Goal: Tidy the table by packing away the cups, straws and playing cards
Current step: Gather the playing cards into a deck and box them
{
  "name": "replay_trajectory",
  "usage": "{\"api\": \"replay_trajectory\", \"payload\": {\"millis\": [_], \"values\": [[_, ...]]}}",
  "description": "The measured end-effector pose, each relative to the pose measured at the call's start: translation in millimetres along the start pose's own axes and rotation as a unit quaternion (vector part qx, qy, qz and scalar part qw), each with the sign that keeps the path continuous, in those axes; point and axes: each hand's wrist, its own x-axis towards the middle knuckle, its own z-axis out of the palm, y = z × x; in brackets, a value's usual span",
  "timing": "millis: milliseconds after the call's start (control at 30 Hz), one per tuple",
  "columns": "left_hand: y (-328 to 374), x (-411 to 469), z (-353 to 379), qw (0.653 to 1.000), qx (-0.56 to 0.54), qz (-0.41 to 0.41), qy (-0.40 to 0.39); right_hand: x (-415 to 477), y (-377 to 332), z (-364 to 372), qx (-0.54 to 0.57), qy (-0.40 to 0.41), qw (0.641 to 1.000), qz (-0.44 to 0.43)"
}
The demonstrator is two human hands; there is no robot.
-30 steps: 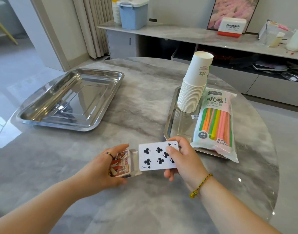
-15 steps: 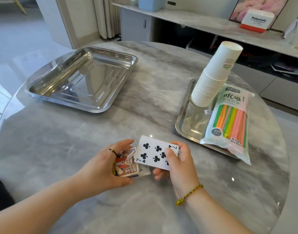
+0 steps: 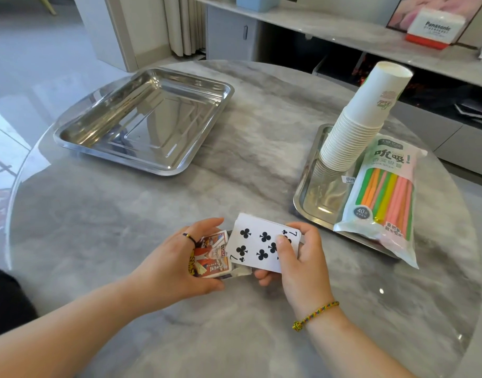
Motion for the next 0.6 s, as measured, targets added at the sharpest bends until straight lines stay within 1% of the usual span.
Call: {"api": "replay_trajectory", "payload": {"millis": [233,433,600], "values": [[-2.8,1.9,0.1,0.998,0.052,0.006,0.024,-1.9,2.5,0.4,-0.044,-0.022,0.999,-0.008],[-2.3,1.8,-2.0,0.996,0.091,0.018,0.017,0.1,0.1,-3.5,-0.071,-0.055,0.996,0.018],[-3.4,1.3,-4.3,0.995,0.100,0.022,0.005,4.9,-2.8,-8.4,-0.123,-0.092,0.988,0.026]]}}
